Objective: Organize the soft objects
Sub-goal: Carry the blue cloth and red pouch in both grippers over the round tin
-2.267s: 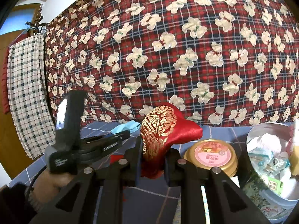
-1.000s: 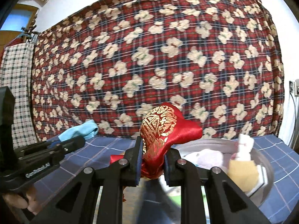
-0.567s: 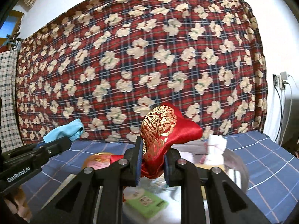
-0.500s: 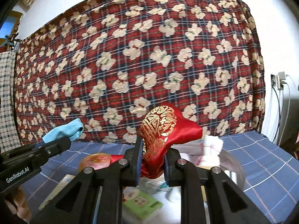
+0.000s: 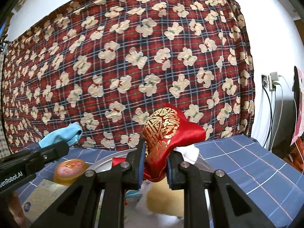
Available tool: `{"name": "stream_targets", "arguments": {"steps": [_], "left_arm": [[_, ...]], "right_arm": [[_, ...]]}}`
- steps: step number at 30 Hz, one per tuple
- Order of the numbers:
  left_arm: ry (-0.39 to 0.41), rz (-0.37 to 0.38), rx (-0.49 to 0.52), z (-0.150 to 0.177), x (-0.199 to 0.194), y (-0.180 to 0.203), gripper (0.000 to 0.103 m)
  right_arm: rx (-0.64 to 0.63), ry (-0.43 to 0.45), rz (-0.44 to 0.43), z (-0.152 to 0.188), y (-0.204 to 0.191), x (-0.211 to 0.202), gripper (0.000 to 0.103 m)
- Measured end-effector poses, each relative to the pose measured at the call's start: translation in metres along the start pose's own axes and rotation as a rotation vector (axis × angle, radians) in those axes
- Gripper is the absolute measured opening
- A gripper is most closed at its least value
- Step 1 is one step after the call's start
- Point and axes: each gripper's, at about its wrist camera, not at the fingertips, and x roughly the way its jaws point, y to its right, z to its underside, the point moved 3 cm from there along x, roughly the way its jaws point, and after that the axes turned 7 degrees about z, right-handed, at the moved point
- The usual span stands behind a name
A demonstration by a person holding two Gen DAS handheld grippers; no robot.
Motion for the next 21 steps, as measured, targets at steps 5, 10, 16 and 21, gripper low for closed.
{"name": "stream_targets", "arguments": {"steps": [5, 10, 16, 21], "left_arm": [[-0.005, 0.019, 0.008, -0.001, 0.014, 0.013, 0.010], [-0.013, 0.027, 0.011, 0.000, 0.024, 0.020, 0.010], [-0.020, 0.033, 0.000, 0.000, 0.032, 0.021, 0.010], [-0.027, 0.038, -0.004, 0.002, 0.035, 0.022, 0.010]], "right_arm": [[0.016, -0.005, 0.011, -0.002, 0.011, 0.006, 0.021], [0.019, -0.005, 0.012, -0.003, 0.017, 0.008, 0.021], [0.024, -0.008, 0.017, -0.004, 0.022, 0.011, 0.021], [0.024, -0.011, 0.016, -0.004, 0.021, 0.011, 0.021]]}}
